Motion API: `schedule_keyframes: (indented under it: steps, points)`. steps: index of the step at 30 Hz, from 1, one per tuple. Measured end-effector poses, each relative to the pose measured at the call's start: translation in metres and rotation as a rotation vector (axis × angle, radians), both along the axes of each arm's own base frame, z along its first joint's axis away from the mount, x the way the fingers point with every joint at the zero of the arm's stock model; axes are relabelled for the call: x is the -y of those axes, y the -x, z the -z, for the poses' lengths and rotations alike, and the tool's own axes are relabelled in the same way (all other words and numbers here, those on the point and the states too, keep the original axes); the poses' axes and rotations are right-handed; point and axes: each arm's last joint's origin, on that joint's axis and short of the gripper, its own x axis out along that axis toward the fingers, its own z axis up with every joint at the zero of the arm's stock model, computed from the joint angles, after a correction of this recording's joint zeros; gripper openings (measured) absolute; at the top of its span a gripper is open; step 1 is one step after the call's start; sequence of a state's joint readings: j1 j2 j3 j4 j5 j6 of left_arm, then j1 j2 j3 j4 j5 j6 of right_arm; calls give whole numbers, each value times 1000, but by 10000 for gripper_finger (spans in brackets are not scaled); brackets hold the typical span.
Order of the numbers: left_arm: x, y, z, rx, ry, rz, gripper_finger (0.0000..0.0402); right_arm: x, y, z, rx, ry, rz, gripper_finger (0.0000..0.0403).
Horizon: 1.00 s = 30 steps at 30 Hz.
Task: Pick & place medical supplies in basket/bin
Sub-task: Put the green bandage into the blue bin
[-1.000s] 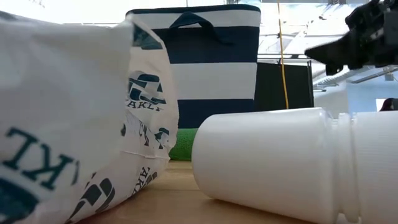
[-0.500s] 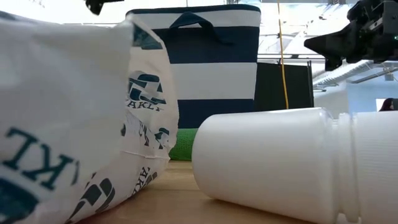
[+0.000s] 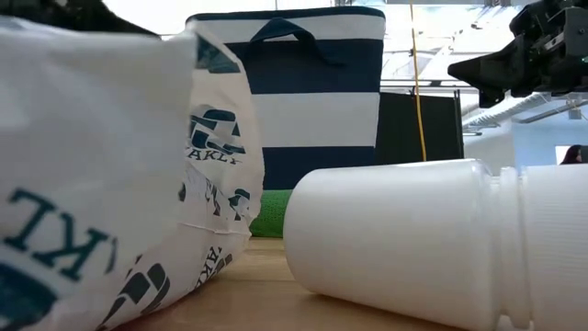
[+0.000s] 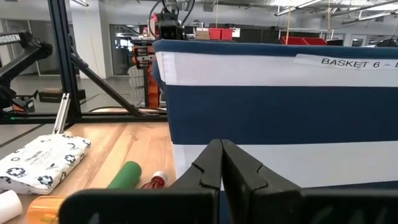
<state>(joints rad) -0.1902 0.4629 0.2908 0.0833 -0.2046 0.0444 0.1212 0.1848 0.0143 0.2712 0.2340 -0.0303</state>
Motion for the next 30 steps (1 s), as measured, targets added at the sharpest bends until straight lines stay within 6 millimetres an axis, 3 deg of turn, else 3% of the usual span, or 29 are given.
schedule_keyframes:
  steps: [9,12,16,22,30]
  points:
    - [-1,10,36,60,98,15,5,0,1,-10,95,-45,-11,0]
    - [-2,10,44,41,118,-7,12,-5,-2,-8,56,-50,-66,0]
    - [-3,10,53,18,105,-41,17,-17,-11,-33,67,-14,-115,0]
    - [-4,11,57,9,100,-75,18,-54,-52,-72,-33,106,-143,0]
    - [-4,11,59,-10,96,-76,19,-120,-141,-101,-245,250,0,0]
